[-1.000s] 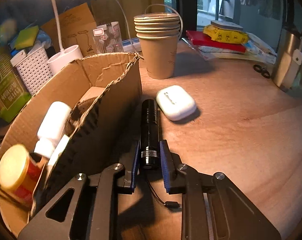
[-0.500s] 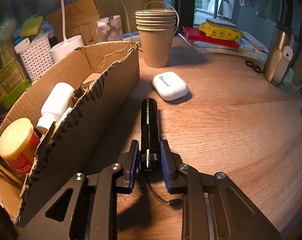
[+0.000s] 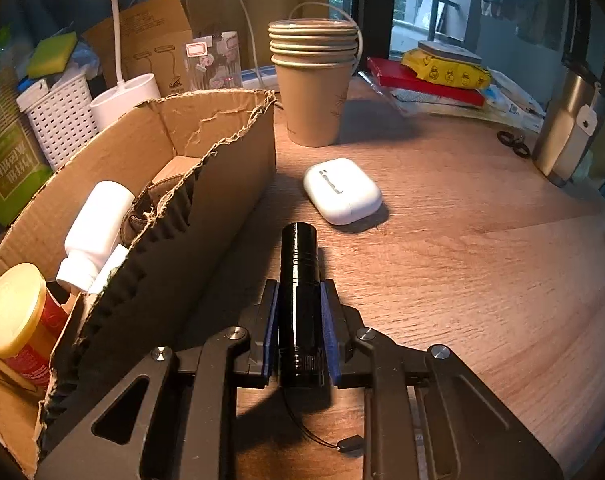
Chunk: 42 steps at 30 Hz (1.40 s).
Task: Organize rigid objects
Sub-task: 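Lift the flashlight upright with the right tool over the box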
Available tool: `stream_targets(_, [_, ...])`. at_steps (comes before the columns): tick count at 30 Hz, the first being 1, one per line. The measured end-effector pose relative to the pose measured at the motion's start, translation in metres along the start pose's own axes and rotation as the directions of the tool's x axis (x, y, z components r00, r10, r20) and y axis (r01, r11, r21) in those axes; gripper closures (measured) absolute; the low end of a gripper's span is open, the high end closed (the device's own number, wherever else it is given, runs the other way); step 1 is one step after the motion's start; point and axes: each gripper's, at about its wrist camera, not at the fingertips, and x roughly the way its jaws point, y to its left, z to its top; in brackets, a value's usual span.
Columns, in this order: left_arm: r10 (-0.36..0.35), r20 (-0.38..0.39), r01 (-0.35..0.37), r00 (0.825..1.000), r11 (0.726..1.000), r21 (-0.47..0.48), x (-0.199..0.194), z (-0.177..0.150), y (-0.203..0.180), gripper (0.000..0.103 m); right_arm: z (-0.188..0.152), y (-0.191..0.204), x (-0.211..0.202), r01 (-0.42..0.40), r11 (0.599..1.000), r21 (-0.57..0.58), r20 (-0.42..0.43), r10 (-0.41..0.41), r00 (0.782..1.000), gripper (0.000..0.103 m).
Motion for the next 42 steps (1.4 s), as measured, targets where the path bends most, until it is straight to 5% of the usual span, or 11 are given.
stream_targets(27, [0.000, 0.000, 0.000, 1.000, 1.000, 0.000, 0.000, 0.000, 0.000, 0.073, 0.017, 0.036, -0.101, 0.006, 0.999, -0.052, 0.246, 0.007, 0.969, 0.081])
stream_targets(42, [0.000, 0.000, 0.000, 1.000, 1.000, 0.000, 0.000, 0.000, 0.000, 0.073, 0.031, 0.066, -0.156, -0.036, 0.995, -0.091, 0.403, 0.070, 0.912, 0.081])
